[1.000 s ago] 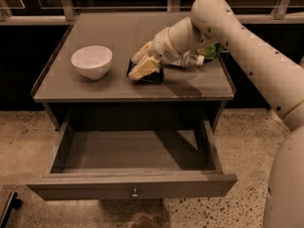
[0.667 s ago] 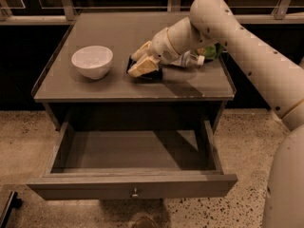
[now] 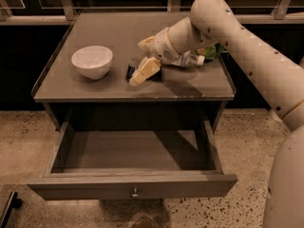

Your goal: Pick rxbar blueberry from top drawer and place on counter

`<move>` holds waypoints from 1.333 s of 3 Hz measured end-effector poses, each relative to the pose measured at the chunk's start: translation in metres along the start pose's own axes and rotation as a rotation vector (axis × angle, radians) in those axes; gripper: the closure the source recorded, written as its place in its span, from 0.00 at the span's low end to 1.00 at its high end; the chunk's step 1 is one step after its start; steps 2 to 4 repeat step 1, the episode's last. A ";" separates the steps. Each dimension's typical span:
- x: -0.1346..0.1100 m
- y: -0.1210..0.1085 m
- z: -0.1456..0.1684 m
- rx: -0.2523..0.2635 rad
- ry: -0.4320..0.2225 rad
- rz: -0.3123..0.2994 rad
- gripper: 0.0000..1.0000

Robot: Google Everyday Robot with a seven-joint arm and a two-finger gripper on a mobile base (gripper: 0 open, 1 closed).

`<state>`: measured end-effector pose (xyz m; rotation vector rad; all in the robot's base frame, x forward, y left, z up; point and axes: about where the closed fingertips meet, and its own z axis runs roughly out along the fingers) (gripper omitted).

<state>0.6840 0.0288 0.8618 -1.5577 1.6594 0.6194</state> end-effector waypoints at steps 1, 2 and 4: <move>0.000 0.000 0.000 0.000 0.000 0.000 0.00; 0.000 0.000 0.000 0.000 0.000 0.000 0.00; 0.000 0.000 0.000 0.000 0.000 0.000 0.00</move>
Offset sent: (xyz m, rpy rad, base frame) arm 0.0000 0.0000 0.0000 0.0000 0.0000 0.0000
